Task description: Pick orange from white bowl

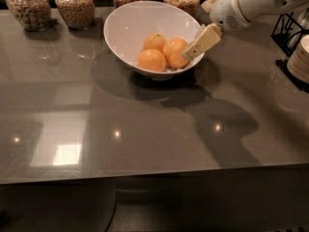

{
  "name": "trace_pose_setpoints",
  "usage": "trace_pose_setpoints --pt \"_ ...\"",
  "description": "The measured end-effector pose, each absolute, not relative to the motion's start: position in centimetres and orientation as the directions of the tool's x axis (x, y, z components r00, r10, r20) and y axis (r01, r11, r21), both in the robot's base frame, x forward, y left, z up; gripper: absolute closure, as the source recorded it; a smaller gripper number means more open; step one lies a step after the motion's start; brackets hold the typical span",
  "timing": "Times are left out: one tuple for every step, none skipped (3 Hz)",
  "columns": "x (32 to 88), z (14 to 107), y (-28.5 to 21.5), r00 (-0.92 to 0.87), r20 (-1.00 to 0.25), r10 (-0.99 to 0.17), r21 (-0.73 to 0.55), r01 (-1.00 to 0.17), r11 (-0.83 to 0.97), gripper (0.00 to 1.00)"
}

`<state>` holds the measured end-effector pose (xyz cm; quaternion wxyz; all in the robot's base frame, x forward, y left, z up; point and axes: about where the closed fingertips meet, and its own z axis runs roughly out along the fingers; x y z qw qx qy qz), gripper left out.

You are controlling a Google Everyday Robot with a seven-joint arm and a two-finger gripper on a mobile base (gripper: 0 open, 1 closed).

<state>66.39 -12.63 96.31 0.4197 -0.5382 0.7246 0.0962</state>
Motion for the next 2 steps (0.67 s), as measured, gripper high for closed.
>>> trace_pose_setpoints --pt "67.9 94.1 -12.3 -0.103 -0.702 -0.705 -0.278 -0.871 0.405 0.18" --pt "68.8 92.0 -11.8 -0.130 -0.692 -0.710 -0.242 -0.885 0.398 0.23"
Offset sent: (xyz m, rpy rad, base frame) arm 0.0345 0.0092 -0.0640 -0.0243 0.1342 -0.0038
